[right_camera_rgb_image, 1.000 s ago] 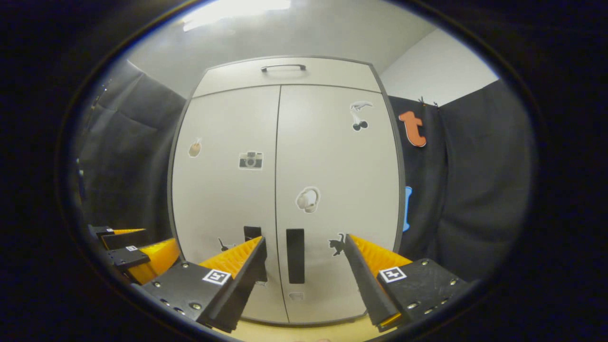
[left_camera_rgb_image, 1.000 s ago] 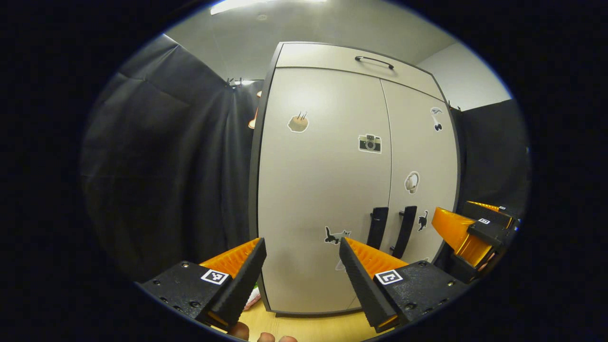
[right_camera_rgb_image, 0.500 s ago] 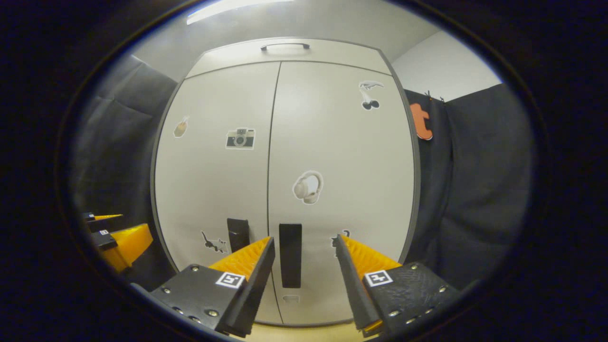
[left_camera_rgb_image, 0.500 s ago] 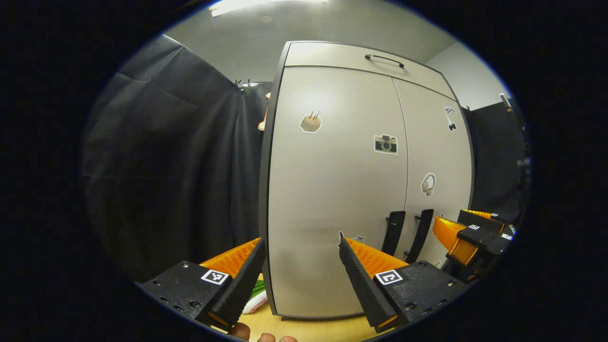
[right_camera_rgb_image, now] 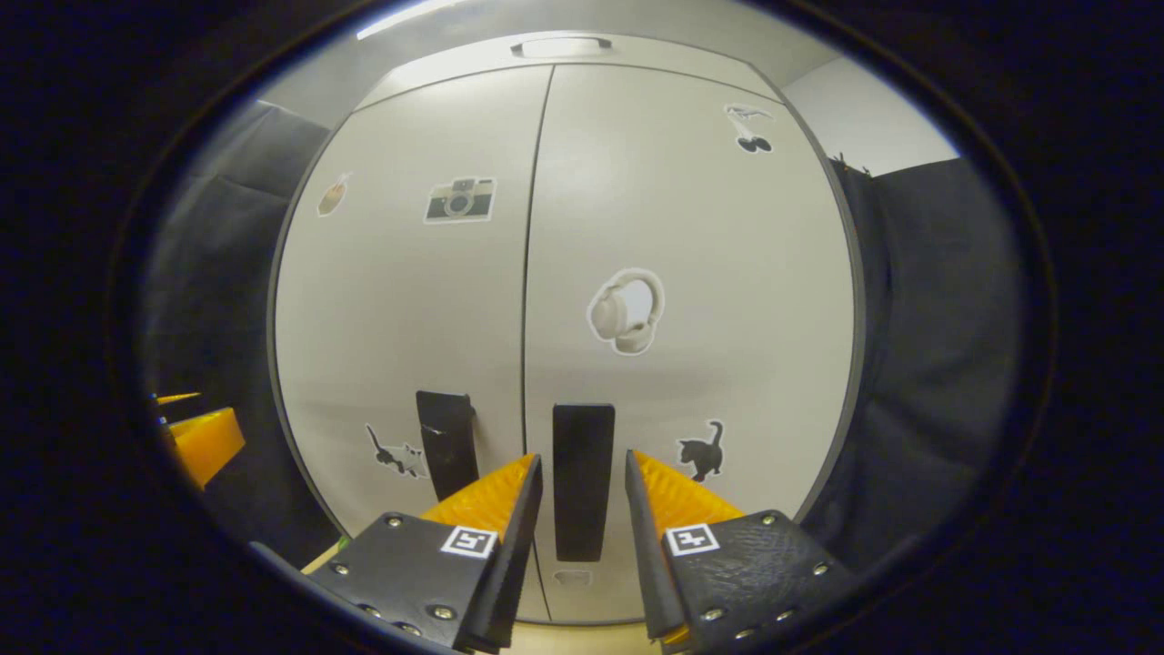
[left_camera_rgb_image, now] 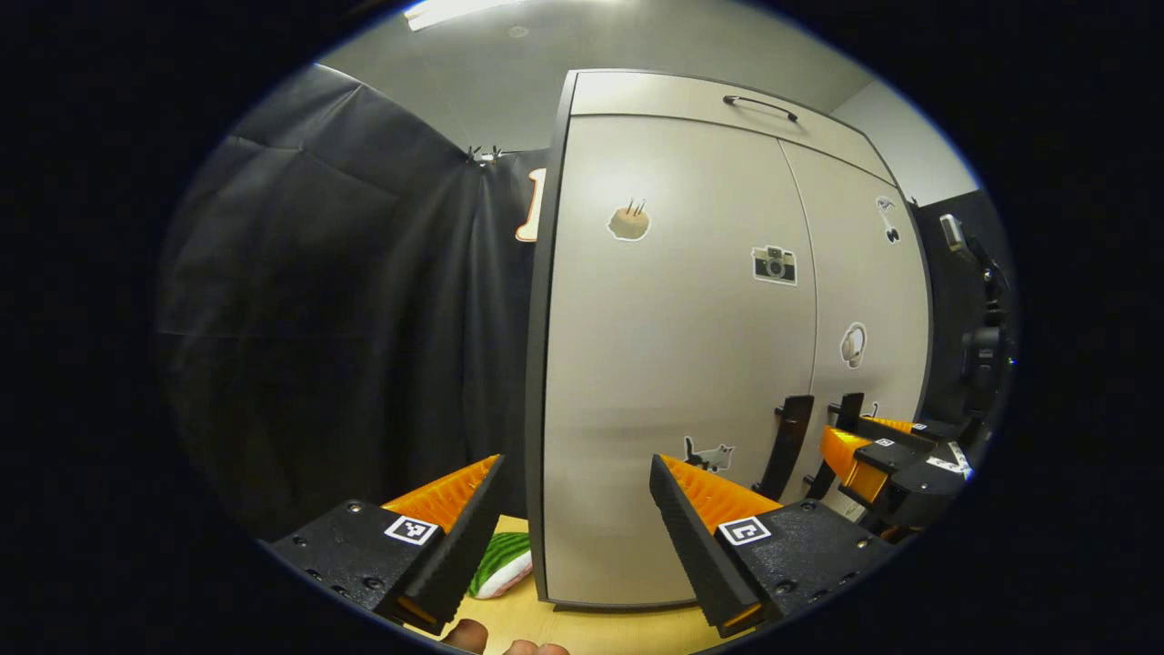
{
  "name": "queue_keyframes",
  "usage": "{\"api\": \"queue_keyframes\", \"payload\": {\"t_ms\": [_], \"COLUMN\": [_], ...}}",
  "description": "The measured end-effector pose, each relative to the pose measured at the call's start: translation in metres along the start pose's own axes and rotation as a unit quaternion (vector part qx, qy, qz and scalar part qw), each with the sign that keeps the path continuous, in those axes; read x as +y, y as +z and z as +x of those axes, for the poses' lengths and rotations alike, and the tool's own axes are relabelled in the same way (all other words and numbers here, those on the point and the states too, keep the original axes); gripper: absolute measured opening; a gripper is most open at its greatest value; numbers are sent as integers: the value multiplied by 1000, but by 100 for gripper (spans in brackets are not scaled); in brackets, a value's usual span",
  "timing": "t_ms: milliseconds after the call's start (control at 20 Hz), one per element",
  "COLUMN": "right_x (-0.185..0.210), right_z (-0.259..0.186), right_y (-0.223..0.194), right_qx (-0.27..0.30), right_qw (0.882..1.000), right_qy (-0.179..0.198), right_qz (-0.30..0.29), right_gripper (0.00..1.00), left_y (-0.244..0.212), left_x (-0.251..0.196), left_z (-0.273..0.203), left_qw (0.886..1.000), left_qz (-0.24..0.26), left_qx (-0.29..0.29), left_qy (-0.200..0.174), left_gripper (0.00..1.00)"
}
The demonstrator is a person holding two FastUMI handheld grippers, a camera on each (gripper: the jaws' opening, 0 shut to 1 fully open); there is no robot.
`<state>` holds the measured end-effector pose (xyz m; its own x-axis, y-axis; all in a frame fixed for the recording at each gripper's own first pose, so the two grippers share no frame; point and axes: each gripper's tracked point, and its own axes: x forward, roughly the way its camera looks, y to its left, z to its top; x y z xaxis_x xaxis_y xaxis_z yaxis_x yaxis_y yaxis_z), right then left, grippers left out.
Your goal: Open the right door of the double-door shoe cabinet with the right hand, and open the left door with the left hand.
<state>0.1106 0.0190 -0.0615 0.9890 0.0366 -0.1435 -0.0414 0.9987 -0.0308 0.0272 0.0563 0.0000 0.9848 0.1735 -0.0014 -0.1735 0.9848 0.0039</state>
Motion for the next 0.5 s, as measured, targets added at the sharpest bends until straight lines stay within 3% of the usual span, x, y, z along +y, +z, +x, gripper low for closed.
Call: {"api": "queue_keyframes", "payload": {"t_ms": [50, 100, 150, 200, 400, 450, 500], "right_x": [0, 0, 1, 0, -1, 0, 0], "right_z": [3, 1, 3, 7, 8, 6, 6], "right_y": [-1, 2, 3, 2, 3, 1, 0], "right_qx": [-1, -7, -13, -14, -17, -14, -9], "right_qw": [1000, 1000, 1000, 1000, 1000, 1000, 1000], "right_qy": [-5, -15, -15, -18, -20, -17, -14], "right_qz": [-3, 3, 1, -6, 6, 10, 13], "right_gripper": [54, 43, 31, 31, 30, 22, 22], "left_y": [0, -1, -1, -2, -5, -6, -7], "left_x": [3, 6, 9, 11, 16, 16, 16], "left_z": [0, -1, -3, -3, -9, -11, -13], "left_qw": [1000, 1000, 1000, 1000, 1000, 1000, 1000], "left_qz": [-1, -1, -2, -2, -2, -3, -5], "left_qx": [1, 1, 2, 2, 8, 11, 12], "left_qy": [3, 5, 7, 9, 11, 8, 5], "left_gripper": [96, 93, 96, 93, 96, 96, 96]}}
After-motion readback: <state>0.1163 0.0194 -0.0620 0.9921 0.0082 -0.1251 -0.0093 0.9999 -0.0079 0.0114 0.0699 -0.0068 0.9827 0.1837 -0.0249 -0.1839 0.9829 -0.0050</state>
